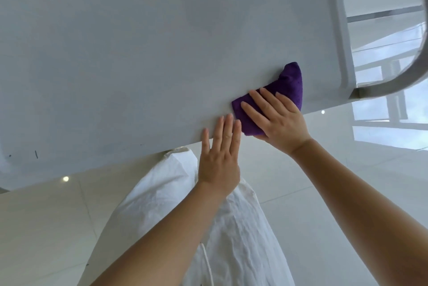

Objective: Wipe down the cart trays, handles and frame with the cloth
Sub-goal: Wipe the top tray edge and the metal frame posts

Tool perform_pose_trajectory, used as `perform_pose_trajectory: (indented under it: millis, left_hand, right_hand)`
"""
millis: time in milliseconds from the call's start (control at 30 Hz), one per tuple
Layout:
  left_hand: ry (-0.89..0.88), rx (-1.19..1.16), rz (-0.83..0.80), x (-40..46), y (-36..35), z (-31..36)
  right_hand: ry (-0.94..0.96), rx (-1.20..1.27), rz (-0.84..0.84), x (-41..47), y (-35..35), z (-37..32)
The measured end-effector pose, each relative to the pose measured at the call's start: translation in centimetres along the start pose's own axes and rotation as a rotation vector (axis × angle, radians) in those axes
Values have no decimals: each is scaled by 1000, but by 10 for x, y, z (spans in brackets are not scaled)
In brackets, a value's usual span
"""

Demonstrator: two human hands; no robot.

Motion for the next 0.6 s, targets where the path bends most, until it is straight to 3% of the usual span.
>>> perform_pose_trajectory:
  millis: [367, 600]
  left_hand:
    - [-30, 84, 44, -3, 1, -8]
    - [133, 63, 26, -5, 6, -13]
  right_hand:
    - [-15, -25, -101, -41, -6, 68]
    - [-64, -20, -101, -62, -12, 99]
Point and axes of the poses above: each hand's wrist, its own x-axis towards the middle knuckle, its own y-axis out of the back of the hand, z = x × y, the point moved 10 cm from there along x, towards the middle knuckle, and after that the axes turned 1 degree about -z, right-handed, at the moved point
